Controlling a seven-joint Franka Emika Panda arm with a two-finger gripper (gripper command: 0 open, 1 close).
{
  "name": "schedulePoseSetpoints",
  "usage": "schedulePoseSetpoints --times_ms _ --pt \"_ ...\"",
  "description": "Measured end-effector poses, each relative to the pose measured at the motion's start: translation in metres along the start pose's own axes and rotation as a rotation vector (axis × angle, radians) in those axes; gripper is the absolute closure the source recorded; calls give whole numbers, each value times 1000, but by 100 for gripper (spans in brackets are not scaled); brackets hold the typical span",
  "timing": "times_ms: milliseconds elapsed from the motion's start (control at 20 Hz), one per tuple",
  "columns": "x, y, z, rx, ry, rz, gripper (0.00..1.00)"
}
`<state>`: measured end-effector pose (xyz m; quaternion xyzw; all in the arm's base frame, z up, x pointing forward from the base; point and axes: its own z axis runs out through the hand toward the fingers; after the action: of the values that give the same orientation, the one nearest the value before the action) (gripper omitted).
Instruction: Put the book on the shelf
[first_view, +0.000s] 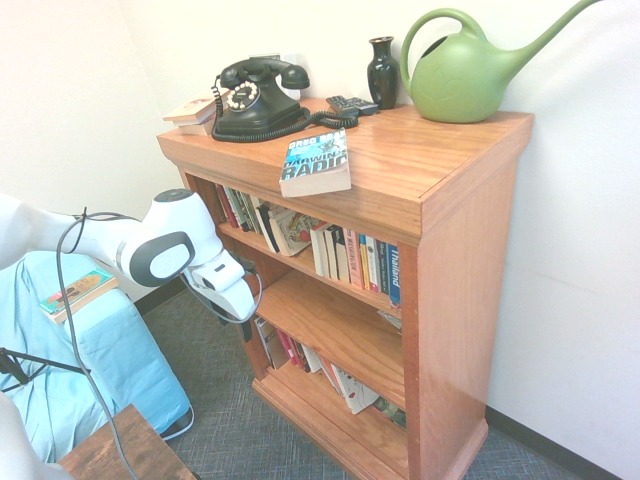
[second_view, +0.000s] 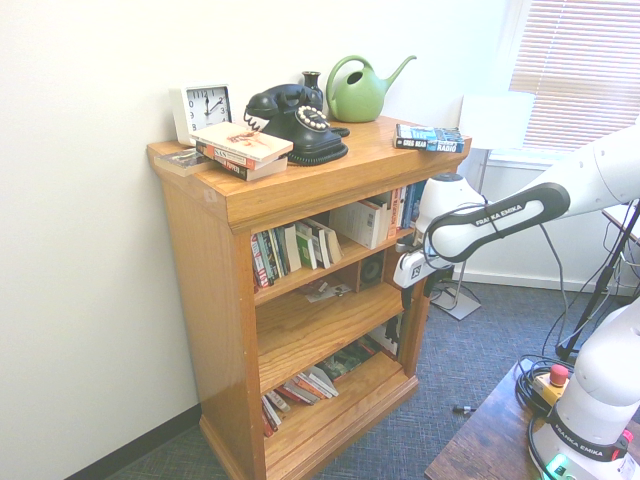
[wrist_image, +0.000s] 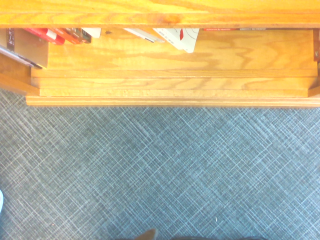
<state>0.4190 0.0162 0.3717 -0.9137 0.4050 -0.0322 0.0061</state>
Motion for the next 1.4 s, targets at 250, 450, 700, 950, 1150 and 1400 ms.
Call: schedulePoseSetpoints --times_ms 250,450,700,950,1150,1400 --pt "2 1 0 -16 24 -16 0" --pt "11 16 -6 -51 129 -29 0" --pt "13 67 -42 -82 322 -13 0" --pt "26 120 -119 -112 583 -9 0" --pt "36 148 -150 -154 737 -55 0" --pt "49 160 -174 -232 927 -176 0"
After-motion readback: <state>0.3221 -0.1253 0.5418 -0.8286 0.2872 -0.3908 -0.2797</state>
